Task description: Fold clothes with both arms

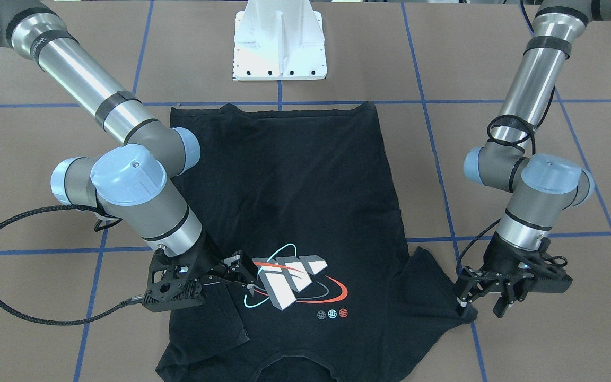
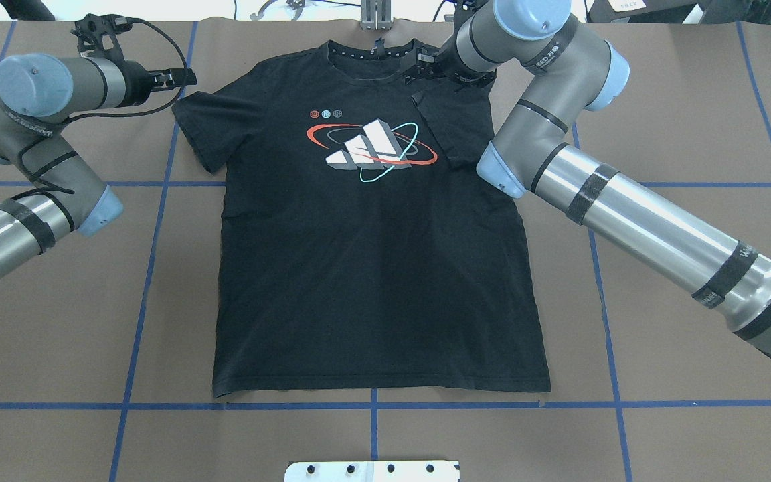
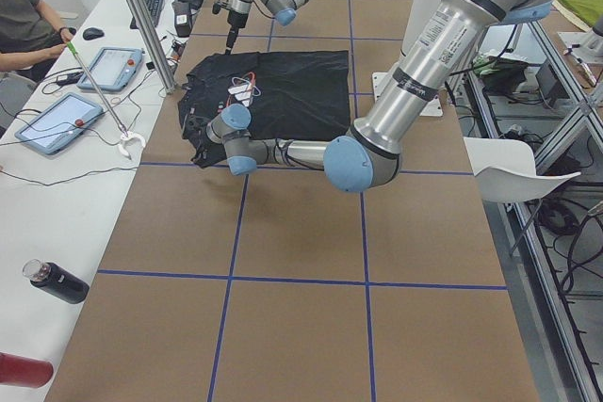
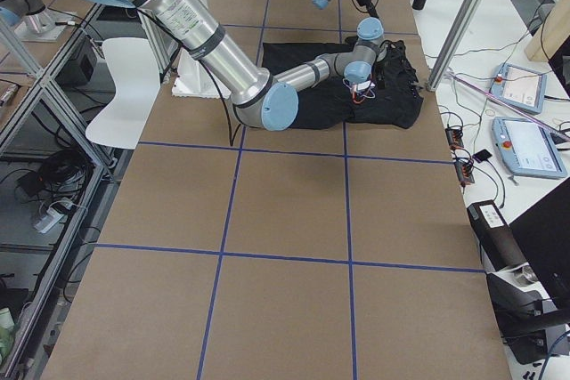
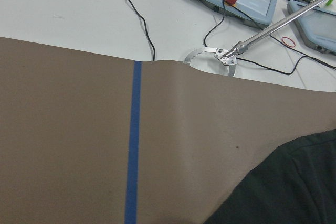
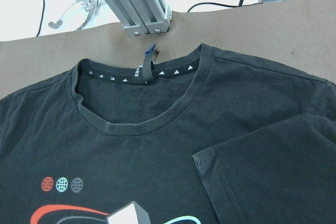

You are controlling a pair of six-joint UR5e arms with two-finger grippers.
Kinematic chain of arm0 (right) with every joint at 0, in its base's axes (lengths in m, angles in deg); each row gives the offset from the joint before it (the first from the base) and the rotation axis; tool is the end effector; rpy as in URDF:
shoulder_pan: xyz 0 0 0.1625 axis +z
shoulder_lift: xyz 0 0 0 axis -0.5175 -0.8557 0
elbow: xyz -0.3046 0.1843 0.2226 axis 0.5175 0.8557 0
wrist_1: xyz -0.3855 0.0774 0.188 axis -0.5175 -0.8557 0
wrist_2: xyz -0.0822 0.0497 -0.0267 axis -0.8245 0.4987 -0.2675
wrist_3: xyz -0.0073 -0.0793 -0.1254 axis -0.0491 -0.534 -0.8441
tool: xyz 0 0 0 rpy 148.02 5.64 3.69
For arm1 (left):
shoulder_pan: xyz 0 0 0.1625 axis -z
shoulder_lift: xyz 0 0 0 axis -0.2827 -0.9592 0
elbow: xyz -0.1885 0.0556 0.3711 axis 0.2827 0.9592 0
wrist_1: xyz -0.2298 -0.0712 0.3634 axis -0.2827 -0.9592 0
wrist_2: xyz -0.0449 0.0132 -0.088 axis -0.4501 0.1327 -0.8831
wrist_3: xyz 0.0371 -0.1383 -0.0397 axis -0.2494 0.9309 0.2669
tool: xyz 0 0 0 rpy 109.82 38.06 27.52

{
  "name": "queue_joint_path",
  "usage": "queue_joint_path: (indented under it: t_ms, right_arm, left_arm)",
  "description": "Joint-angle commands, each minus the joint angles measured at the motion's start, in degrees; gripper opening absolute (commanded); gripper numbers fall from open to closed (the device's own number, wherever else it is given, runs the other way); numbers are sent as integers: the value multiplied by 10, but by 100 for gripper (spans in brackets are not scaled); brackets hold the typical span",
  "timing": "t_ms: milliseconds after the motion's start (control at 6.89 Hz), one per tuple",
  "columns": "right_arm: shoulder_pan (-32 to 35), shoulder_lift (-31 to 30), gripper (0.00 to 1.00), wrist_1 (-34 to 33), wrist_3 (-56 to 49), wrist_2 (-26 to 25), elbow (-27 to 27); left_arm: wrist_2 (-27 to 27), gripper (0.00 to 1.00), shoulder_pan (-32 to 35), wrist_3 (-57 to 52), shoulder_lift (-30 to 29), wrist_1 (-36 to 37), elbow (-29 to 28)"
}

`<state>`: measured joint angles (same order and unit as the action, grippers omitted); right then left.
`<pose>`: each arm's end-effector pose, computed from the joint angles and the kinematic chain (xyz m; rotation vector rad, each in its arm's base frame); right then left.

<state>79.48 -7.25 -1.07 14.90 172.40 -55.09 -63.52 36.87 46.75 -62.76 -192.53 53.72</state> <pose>-0.5270 -0.7112 0.2563 0.3791 -1.0578 0.1527 0.4056 -0.7315 0.4901 0.6598 0.9775 -0.3199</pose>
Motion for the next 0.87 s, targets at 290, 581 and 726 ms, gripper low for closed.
queue_joint_path:
  t_ms: [290,581,726]
  right_arm:
    - [4,-8,100,1,-2,1,0]
    - [7,-9,100,0,-2,1,-1]
    - [7,-9,100,0,-2,1,-1]
  left_arm:
    - [25,82,-20,-16,-6,0,-36]
    - [25,74,-20,-16,-13,0,-43]
    - [26,68,-20,-16,-13,0,-43]
